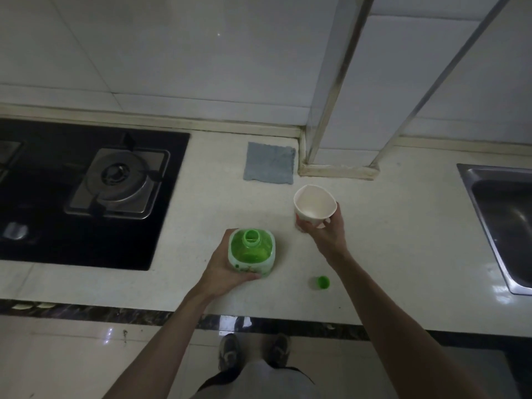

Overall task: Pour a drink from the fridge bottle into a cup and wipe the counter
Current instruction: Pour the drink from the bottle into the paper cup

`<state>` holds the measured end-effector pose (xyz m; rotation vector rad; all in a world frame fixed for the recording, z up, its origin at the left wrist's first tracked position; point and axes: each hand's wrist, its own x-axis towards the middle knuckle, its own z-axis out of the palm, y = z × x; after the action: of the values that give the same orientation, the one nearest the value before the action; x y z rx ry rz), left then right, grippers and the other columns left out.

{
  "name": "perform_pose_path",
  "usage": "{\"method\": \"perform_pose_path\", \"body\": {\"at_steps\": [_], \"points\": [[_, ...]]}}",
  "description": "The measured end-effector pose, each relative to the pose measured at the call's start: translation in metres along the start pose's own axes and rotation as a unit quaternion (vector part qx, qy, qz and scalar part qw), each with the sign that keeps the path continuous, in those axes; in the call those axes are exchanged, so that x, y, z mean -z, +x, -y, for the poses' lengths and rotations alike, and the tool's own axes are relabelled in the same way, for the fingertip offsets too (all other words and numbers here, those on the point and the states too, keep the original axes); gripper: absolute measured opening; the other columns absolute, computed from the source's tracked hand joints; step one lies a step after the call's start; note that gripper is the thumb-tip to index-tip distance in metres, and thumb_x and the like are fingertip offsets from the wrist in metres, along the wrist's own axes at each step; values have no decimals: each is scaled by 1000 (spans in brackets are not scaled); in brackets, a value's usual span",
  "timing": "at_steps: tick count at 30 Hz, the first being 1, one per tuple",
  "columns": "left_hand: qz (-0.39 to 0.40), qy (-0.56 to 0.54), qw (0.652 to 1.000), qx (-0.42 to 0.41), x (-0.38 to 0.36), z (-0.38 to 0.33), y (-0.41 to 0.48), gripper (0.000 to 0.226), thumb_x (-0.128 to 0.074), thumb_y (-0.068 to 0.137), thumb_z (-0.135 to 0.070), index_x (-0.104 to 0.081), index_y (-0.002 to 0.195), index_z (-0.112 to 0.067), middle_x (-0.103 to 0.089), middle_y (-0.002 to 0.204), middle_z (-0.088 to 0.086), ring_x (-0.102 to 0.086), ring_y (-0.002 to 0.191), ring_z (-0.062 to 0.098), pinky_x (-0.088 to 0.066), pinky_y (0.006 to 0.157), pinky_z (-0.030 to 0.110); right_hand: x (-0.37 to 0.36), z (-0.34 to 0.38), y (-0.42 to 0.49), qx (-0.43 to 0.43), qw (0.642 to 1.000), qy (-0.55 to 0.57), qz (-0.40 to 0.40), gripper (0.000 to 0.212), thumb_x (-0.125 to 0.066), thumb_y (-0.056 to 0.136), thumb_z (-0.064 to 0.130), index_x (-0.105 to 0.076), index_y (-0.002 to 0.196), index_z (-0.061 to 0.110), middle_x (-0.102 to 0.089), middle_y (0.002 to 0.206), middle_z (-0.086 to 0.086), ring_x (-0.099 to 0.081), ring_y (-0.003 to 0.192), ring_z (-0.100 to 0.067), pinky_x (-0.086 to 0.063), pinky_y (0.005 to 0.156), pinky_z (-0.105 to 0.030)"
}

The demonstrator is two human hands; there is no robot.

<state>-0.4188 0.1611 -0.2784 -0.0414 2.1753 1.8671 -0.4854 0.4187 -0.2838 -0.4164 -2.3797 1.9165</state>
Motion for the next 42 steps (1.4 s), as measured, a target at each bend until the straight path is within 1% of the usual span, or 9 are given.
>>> {"method": "perform_pose_path", "body": {"at_steps": [2,7,12,17,22,28,34,39,42], "points": [[-7,-8,1000,-1,-4,-6,3,88,-94,48,-17,-48,123,-21,-65,116,-2,-63,111,13,-54,85,26,7,13,-1,20,999,-17,19,75,-90,67,11,-47,129,20,-59,121,4,-58,109,-6,-51,83,-18],[-19,-16,999,-46,-5,-35,16,82,-93,52,-6,-52,121,-24,-65,115,-12,-63,110,9,-57,84,30,32,57,-3,55,995,-32,83,81,-89,68,7,-41,132,19,-55,126,5,-55,118,-12,-54,89,-25],[-17,-12,992,-121,8,-92,27,79,-92,53,-14,-51,121,-18,-65,113,6,-68,103,25,-61,78,39,54,119,-11,90,988,-45,114,75,-85,75,10,-38,133,21,-52,123,17,-53,115,3,-52,85,-13],[-11,50,979,-196,32,-179,31,76,-93,53,-29,-52,117,-27,-70,106,-5,-71,96,16,-60,78,32,76,199,-17,165,977,-63,121,75,-86,71,28,-40,130,31,-56,125,19,-55,116,3,-51,94,-22],[-12,168,947,-274,56,-274,30,68,-94,59,-29,-52,113,-22,-69,92,-14,-69,85,2,-54,69,18,93,277,-19,235,962,-72,120,78,-82,64,44,-41,130,37,-58,124,16,-59,115,-8,-54,91,-30],[23,231,902,-365,82,-370,21,89,-89,65,-31,-32,133,-35,-71,96,1,-74,83,20,-62,69,42,108,341,-21,280,952,-39,115,69,-80,66,37,-40,122,42,-59,123,14,-62,112,-7,-58,88,-32],[31,344,845,-407,94,-439,6,86,-85,73,-31,-32,139,-44,-71,101,-4,-73,82,10,-62,72,38,115,381,-25,315,940,-22,127,68,-80,72,30,-42,128,33,-60,125,5,-63,114,-15,-57,92,-38],[41,412,817,-402,106,-468,-5,88,-75,67,-61,-27,141,-57,-69,107,-12,-72,85,5,-62,75,38,119,397,-31,327,935,-30,134,70,-79,72,31,-41,130,32,-60,125,4,-63,114,-12,-58,90,-34],[45,449,799,-397,110,-483,-12,86,-72,69,-66,-24,140,-62,-70,107,-13,-72,85,4,-61,77,38,120,402,-35,327,934,-36,139,69,-78,72,31,-41,130,31,-60,125,4,-63,113,-13,-58,90,-32]]}}
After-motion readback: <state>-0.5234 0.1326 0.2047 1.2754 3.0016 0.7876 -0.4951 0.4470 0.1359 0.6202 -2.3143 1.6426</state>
